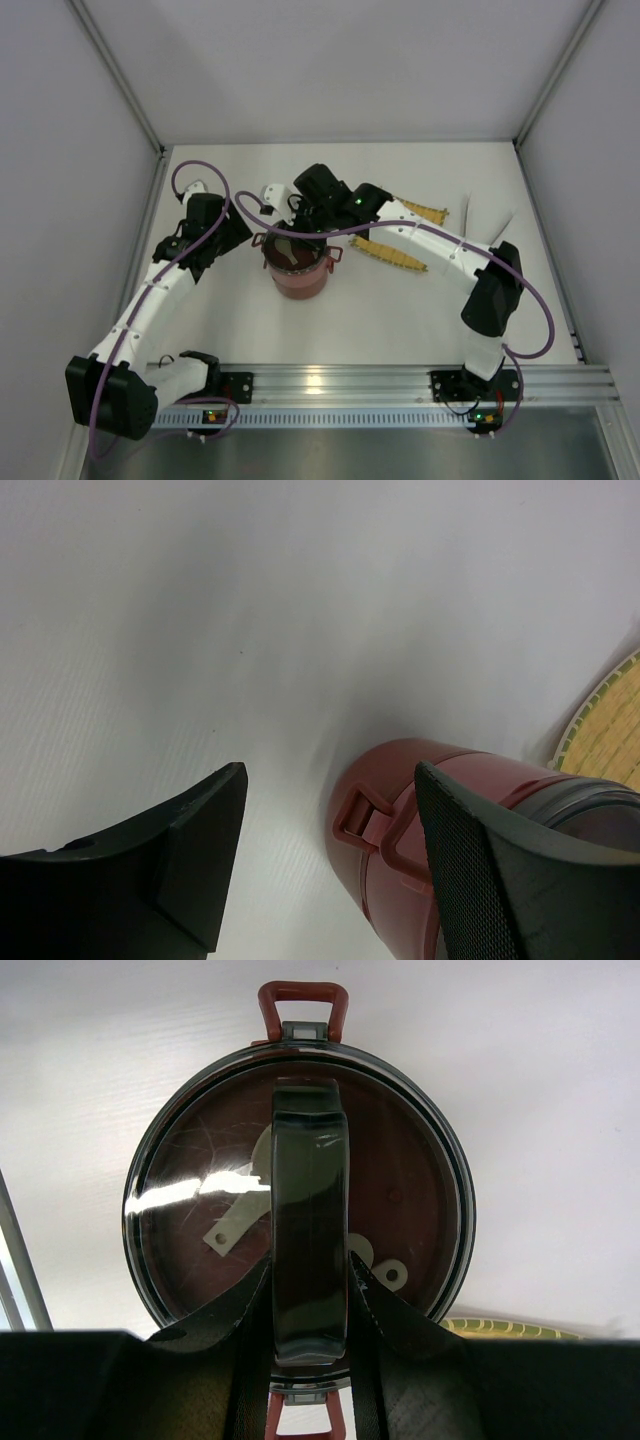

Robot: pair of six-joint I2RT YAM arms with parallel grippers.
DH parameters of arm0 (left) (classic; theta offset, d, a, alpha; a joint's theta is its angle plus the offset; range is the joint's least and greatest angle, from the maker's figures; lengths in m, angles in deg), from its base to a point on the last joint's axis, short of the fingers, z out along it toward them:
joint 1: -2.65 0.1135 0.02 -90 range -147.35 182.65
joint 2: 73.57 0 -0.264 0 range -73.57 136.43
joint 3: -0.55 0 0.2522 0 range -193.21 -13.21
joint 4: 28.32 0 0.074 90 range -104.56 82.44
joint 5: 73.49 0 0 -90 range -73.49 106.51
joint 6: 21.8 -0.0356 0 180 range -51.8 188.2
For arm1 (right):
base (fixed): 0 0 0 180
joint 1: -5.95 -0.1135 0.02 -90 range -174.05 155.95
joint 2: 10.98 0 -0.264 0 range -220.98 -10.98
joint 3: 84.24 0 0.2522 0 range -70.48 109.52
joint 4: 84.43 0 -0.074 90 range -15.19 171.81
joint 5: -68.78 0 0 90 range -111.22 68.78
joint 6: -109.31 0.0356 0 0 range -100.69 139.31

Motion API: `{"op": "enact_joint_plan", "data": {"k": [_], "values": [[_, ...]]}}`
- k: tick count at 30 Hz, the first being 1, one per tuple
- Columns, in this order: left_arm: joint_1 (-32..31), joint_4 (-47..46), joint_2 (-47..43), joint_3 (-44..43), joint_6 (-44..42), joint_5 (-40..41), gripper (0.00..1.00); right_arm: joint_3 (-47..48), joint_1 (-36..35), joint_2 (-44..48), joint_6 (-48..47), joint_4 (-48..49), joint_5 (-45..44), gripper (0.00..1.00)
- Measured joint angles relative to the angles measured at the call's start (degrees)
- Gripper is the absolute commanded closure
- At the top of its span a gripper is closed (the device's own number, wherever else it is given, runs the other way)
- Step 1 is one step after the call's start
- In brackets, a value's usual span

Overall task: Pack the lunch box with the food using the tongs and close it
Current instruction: Place the box lid in the packing box.

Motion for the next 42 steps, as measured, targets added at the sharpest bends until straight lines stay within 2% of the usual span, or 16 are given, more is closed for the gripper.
{"op": "enact_joint_plan", "data": {"k": [42], "values": [[0.00, 2.56, -0.04, -0.17, -0.63, -0.33, 0.27, 0.68, 0.22, 0.04, -4.33, -2.49, 1.64, 1.00]]}}
